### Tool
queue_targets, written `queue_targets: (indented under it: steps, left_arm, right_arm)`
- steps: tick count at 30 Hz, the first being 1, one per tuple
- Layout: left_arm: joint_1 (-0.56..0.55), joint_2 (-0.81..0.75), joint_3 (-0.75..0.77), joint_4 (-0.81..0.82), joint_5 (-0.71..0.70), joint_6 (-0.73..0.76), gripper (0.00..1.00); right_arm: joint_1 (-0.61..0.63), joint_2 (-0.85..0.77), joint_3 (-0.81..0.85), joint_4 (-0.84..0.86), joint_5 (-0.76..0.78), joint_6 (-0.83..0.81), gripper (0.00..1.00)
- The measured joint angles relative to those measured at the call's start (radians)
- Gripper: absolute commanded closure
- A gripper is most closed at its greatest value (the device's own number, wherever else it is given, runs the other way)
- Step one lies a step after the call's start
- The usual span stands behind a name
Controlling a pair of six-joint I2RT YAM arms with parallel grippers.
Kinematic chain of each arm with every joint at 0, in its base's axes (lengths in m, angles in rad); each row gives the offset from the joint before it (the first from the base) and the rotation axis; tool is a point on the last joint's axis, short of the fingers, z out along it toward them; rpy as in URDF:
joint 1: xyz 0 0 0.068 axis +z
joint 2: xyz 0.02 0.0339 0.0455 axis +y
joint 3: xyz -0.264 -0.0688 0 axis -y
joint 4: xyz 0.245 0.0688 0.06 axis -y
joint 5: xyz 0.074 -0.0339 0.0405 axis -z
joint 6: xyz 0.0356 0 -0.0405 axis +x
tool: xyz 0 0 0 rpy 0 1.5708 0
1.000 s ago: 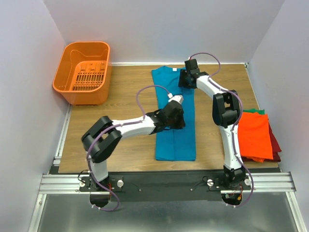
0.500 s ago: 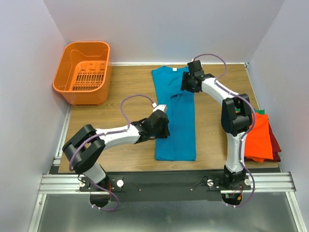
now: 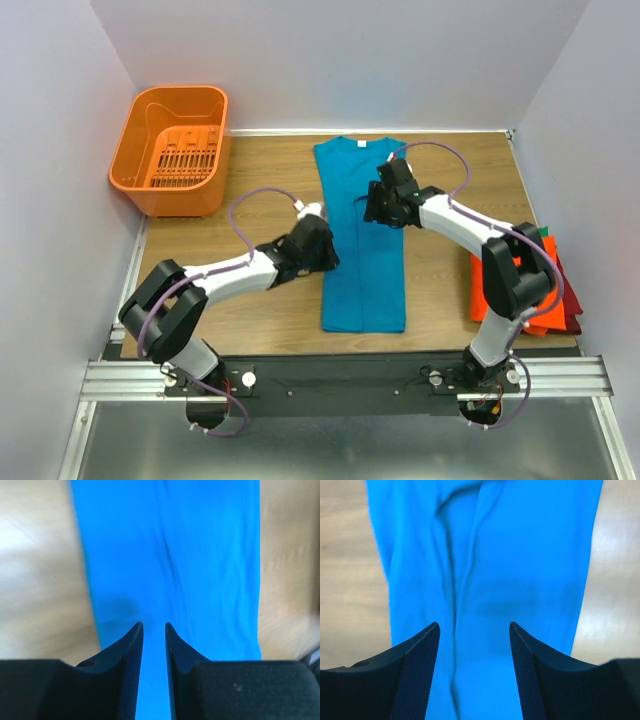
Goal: Fold and stack the t-shirts
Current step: Fold the tshirt
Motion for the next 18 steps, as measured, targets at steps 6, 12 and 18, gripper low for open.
queue_targets:
  steps: [6, 12, 18]
  left_arm:
    - [0.188, 0.048, 0.148, 0.035, -0.016, 0.029, 0.64]
    - [0.282, 0.281, 0.414, 0.060, -0.018, 0.103, 0.59]
    - [0.350, 0.507, 0.642, 0.012, -0.023, 0.183, 0.59]
  right_arm:
    - [0.064, -0.166, -0.172, 0.039, -0.004, 0.061, 0.36]
    - [0.112, -0.259, -0.305, 0.071, -0.039, 0.105, 0.36]
    - [0.158, -0.364, -0.413, 0.076, -0.068, 0.142, 0.36]
